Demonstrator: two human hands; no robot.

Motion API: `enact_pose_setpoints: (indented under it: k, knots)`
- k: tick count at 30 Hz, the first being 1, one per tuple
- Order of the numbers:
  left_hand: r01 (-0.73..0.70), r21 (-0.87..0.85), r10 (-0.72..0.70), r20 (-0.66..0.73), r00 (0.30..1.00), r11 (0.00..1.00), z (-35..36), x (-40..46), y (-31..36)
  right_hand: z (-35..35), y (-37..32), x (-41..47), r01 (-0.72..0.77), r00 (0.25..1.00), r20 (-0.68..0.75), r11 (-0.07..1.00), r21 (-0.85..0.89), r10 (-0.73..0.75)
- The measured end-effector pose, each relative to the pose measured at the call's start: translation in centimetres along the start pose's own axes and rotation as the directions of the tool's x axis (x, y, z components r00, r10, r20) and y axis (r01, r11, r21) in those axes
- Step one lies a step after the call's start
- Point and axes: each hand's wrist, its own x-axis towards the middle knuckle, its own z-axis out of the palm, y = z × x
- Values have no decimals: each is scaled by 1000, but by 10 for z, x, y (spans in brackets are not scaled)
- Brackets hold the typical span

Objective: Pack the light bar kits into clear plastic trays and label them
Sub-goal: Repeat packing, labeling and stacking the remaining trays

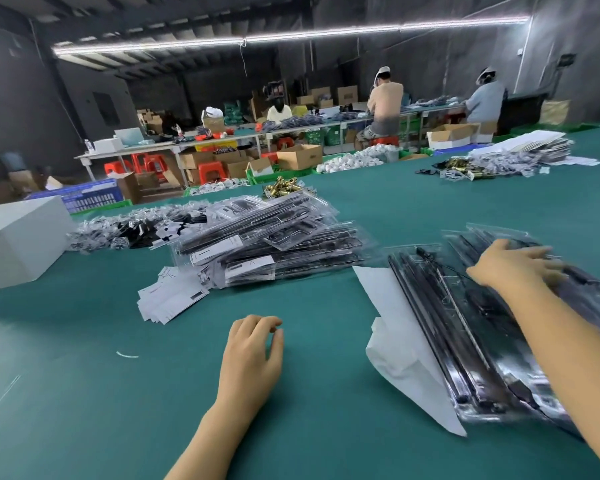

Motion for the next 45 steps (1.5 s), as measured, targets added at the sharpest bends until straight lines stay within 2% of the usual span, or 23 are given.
enact_pose_setpoints:
  k: [2, 4, 7, 11, 13, 22, 28, 30, 38, 45]
  knots:
    - [52, -15, -52, 8, 999, 999, 2, 1, -2, 13, 3, -1, -17, 1000, -11, 999, -51, 16]
    - [95, -27, -94, 24, 995, 995, 2, 1, -3, 20, 2, -5, 18, 995, -93, 994, -106, -28]
    - [138, -48, -135, 63, 989, 989, 3, 2, -4, 18, -5, -14, 99, 983, -140, 984, -151, -120]
    - [166, -70, -159, 98, 982, 984, 2, 3, -5, 17, -15, -33, 288, 933, -165, 938, -193, -320]
    - [177, -84, -167, 114, 979, 981, 2, 3, -6, 17, -19, -43, 324, 916, -175, 924, -205, -361]
    - [205, -106, -191, 130, 973, 973, 2, 3, -7, 29, -19, -76, 327, 831, -316, 862, -388, -457]
    - [235, -126, -220, 125, 967, 964, 3, 4, -8, -26, -6, -78, 283, 830, -369, 886, -367, -418]
    - [250, -133, -234, 126, 964, 959, 3, 5, -9, -50, -7, -84, 284, 804, -414, 887, -364, -427]
    - [275, -177, -256, 122, 959, 945, 4, 6, -11, -105, -11, -127, 426, 590, -644, 865, -265, -487]
    - [312, -205, -294, 115, 949, 928, 3, 5, -12, -141, -31, -180, 645, 237, -806, 708, -287, -542]
